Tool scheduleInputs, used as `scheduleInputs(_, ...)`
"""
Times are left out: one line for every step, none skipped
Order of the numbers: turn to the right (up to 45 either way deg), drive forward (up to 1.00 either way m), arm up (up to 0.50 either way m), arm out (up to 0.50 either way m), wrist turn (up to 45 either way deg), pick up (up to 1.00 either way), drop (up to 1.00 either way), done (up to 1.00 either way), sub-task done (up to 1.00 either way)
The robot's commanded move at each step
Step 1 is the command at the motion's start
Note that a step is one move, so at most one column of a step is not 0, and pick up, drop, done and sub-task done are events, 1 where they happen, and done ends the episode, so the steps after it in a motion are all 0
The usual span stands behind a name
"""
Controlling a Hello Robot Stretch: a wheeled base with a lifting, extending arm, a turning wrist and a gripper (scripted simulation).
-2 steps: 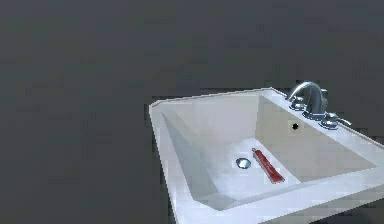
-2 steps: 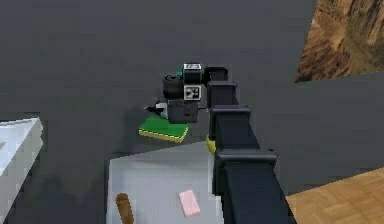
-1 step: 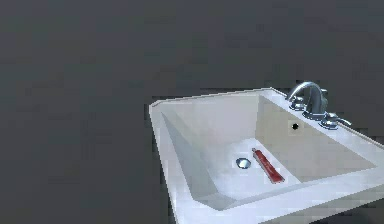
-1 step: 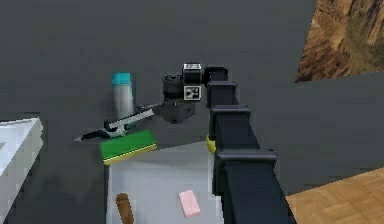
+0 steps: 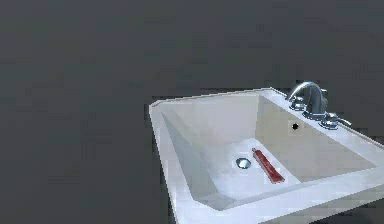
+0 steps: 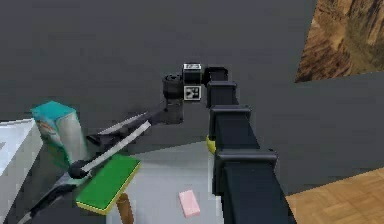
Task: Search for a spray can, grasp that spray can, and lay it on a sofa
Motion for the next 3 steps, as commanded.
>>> scheduleInputs(0.0, 0.0, 0.0, 0.0, -33.0, 0.0, 0.0, 0.0, 0.0)
scheduleInputs(0.0, 0.0, 0.0, -0.26, 0.0, 0.0, 0.0, 0.0, 0.0)
scheduleInputs(-45.0, 0.0, 0.0, 0.0, 0.0, 0.0, 0.0, 0.0, 0.0)
